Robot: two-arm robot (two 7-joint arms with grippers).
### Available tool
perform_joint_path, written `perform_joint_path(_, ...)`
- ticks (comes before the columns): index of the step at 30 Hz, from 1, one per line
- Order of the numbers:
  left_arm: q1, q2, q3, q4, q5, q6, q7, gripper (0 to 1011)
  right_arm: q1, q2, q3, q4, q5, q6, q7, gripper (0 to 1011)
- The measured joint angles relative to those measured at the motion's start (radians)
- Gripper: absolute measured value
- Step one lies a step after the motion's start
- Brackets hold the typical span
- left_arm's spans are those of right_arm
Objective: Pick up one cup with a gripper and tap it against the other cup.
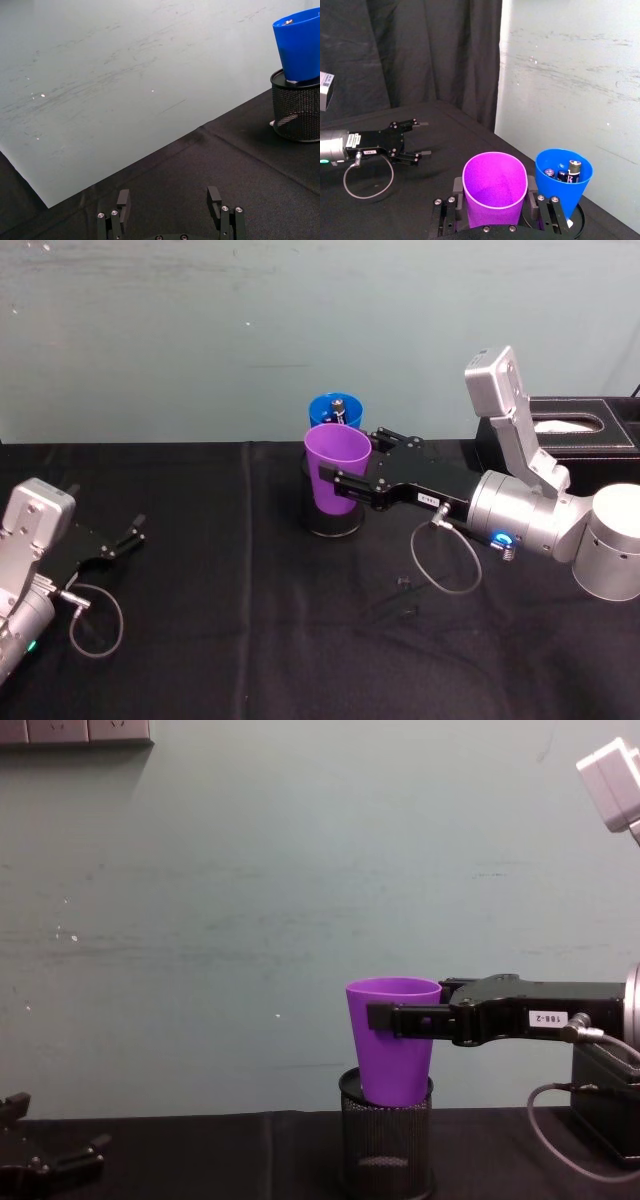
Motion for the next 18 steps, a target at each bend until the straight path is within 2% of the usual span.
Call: perform_joint_path(18,0.0,0.0,0.0,0.0,0.0,0.0,0.0,1000,0.0,0.0,0.0,0.0,0.0,0.0,0.0,723)
